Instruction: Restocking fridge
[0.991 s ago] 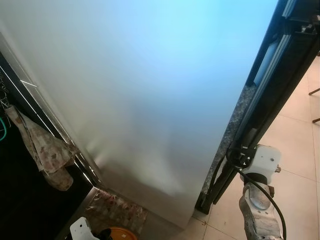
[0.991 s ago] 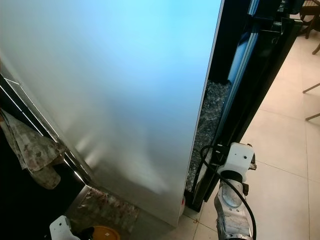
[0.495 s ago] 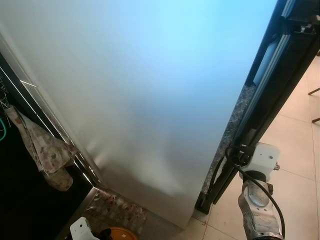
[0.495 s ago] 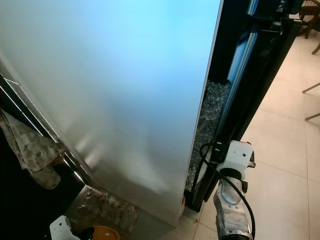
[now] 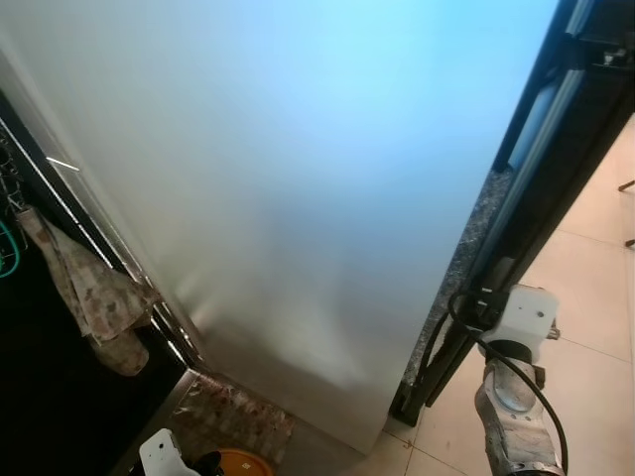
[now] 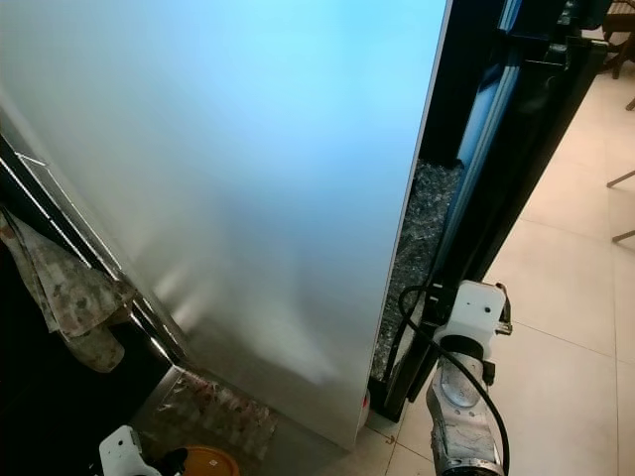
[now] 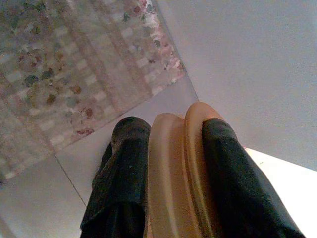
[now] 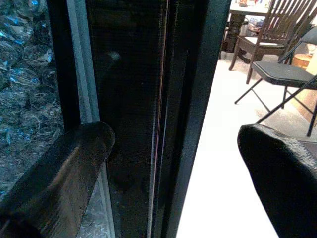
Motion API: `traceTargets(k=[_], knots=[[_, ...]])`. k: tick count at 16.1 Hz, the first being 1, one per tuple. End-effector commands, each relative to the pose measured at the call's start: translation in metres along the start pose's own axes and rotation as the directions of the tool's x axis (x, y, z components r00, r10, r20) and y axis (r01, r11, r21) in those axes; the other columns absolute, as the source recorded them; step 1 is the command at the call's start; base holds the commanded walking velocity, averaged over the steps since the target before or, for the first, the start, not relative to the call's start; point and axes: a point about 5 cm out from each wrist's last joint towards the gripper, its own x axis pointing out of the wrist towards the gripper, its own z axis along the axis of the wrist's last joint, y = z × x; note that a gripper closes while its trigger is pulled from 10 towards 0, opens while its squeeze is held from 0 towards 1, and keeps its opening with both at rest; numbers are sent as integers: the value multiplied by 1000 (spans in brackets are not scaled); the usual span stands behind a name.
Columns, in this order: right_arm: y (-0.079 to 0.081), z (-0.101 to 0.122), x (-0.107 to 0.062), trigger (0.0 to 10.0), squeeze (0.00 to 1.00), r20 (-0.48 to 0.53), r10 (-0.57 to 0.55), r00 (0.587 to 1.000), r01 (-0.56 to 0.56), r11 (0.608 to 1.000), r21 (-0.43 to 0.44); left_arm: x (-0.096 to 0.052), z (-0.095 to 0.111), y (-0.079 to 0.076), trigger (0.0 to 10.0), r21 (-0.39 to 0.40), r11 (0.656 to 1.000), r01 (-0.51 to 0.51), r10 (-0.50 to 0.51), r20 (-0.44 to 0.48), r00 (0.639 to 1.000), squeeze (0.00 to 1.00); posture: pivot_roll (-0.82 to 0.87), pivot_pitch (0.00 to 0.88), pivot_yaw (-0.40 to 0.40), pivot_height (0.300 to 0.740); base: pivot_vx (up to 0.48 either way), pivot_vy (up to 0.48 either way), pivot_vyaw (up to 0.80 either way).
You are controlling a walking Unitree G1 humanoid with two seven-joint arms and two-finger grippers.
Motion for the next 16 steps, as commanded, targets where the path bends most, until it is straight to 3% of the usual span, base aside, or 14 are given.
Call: traceTargets(k=[1,7,8,9,12,14,15,16], knots=[[-23,2,4,10000,0,15,-106,994,106,994,-8,0,-1,2,10000,15,1000,-7,7,-13,1000,0,-44,7,75,740,0,0,0],[-66,-1,2,10000,0,11,-313,950,313,949,-38,0,-1,2,10000,17,1000,-6,6,-14,1000,0,-46,7,77,740,0,0,0],[-76,-6,-1,10000,0,0,-347,938,347,937,-52,0,-2,2,10000,18,1000,-6,6,-15,1000,0,-47,10,78,740,0,0,0],[-101,-17,-9,10000,0,-42,-419,907,415,907,-77,0,-2,2,10000,19,1000,-7,7,-15,1000,0,-48,14,79,740,0,0,0],[-131,-41,-22,10000,0,-146,-489,860,481,872,-88,-1,-3,3,10000,25,1000,-8,9,-19,1000,0,-58,17,82,740,0,0,0],[-122,-58,-24,10000,0,-235,-419,877,410,908,-87,-1,-3,2,10000,31,999,-8,8,-22,1000,0,-60,16,83,740,0,0,0],[-110,-71,-25,10000,0,-309,-336,890,335,940,-60,-1,-4,2,10000,41,999,-9,10,-24,1000,0,-64,18,86,740,0,0,0],[-89,-96,-31,10000,0,-451,-205,868,237,971,15,-1,-4,2,10000,59,998,-9,11,-29,1000,0,-76,19,91,740,0,0,0]])
